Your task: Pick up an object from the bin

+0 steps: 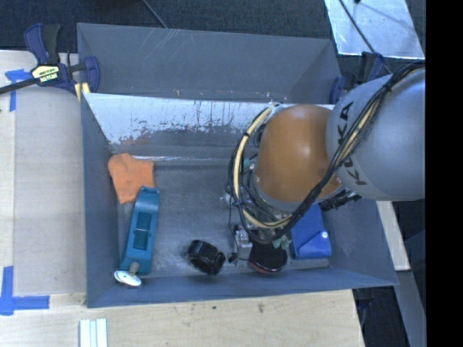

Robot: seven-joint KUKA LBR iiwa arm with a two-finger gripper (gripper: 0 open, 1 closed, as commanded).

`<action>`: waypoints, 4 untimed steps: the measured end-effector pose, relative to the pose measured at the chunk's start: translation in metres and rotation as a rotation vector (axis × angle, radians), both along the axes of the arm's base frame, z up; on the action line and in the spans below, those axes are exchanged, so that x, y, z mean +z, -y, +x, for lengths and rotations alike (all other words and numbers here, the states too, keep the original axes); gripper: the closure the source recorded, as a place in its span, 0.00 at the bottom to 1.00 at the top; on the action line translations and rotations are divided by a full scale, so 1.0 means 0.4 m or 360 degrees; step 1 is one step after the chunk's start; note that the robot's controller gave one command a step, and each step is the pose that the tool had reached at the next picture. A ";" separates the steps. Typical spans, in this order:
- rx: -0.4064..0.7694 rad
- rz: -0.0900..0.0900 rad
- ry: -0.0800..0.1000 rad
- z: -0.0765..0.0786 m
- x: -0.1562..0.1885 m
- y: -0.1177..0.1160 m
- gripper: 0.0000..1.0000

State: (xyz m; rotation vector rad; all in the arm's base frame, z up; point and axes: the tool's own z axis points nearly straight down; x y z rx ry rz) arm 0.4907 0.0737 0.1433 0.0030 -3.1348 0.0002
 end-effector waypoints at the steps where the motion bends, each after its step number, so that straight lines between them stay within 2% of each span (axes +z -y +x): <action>1: -0.0004 0.0001 0.0014 0.005 0.011 0.001 0.00; 2: 0.0053 0.0000 0.0010 0.001 0.010 0.204 0.00; 3: -0.0024 0.0001 0.0006 0.009 -0.034 0.220 0.00; 4: -0.0210 0.0000 0.0004 -0.012 -0.005 0.220 0.00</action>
Offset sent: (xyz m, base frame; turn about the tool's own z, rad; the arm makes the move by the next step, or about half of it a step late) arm 0.0001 -0.0858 0.0041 -0.0315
